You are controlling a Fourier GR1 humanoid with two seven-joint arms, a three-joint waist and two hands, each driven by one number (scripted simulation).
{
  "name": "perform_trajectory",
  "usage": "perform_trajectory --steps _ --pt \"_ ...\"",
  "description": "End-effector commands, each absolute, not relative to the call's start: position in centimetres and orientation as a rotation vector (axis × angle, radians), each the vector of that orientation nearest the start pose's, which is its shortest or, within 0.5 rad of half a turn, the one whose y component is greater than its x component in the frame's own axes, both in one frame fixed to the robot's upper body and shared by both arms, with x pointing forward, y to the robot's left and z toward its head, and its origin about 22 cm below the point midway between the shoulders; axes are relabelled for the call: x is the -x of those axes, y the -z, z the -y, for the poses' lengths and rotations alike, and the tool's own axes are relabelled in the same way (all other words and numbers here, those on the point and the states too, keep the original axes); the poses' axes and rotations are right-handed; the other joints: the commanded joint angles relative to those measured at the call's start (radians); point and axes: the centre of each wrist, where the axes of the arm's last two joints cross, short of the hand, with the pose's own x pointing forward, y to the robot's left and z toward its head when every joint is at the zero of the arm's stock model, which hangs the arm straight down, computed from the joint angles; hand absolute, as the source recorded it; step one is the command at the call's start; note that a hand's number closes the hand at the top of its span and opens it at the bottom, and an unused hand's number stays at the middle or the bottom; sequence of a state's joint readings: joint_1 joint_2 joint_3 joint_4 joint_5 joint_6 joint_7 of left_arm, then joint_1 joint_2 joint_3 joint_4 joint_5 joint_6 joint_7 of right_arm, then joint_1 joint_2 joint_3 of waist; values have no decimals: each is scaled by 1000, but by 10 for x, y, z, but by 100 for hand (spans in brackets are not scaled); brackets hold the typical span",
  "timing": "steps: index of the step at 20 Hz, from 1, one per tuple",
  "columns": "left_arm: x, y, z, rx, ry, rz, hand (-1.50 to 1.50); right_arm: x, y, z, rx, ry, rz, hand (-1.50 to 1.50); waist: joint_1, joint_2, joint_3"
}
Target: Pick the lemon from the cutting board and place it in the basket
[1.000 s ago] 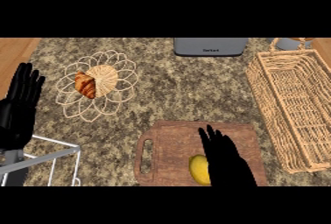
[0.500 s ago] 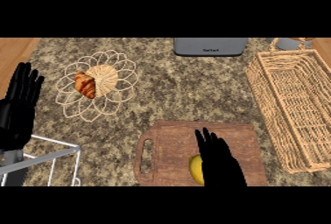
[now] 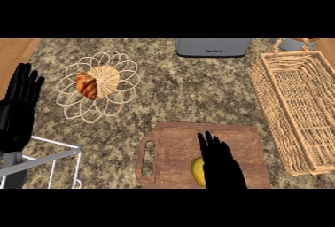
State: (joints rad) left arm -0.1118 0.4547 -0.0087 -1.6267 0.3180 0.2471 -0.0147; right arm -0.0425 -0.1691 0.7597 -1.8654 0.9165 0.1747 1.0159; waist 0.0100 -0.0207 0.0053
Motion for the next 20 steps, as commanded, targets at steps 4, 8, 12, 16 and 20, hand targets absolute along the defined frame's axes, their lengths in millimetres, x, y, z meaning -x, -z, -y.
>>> perform_trajectory --steps 4,8,12,16,20 --pt "-252 -44 -261 -114 -62 1688 0 -176 -46 94 768 -1048 938 -150 -11 20 -5" --pt "-255 -37 -265 -90 -48 1684 0 -179 -36 90 780 -1015 949 -150 -16 22 -6" --pt "-242 -40 -262 -79 -72 1692 0 -177 -36 84 741 -1035 948 150 -5 19 -5" --pt "-249 -42 -255 -72 -68 1685 0 -197 -26 91 757 -1191 928 150 3 23 -5" --pt "-252 -45 -253 -84 -75 1671 0 -181 -27 86 753 -1229 949 150 -11 20 -5"
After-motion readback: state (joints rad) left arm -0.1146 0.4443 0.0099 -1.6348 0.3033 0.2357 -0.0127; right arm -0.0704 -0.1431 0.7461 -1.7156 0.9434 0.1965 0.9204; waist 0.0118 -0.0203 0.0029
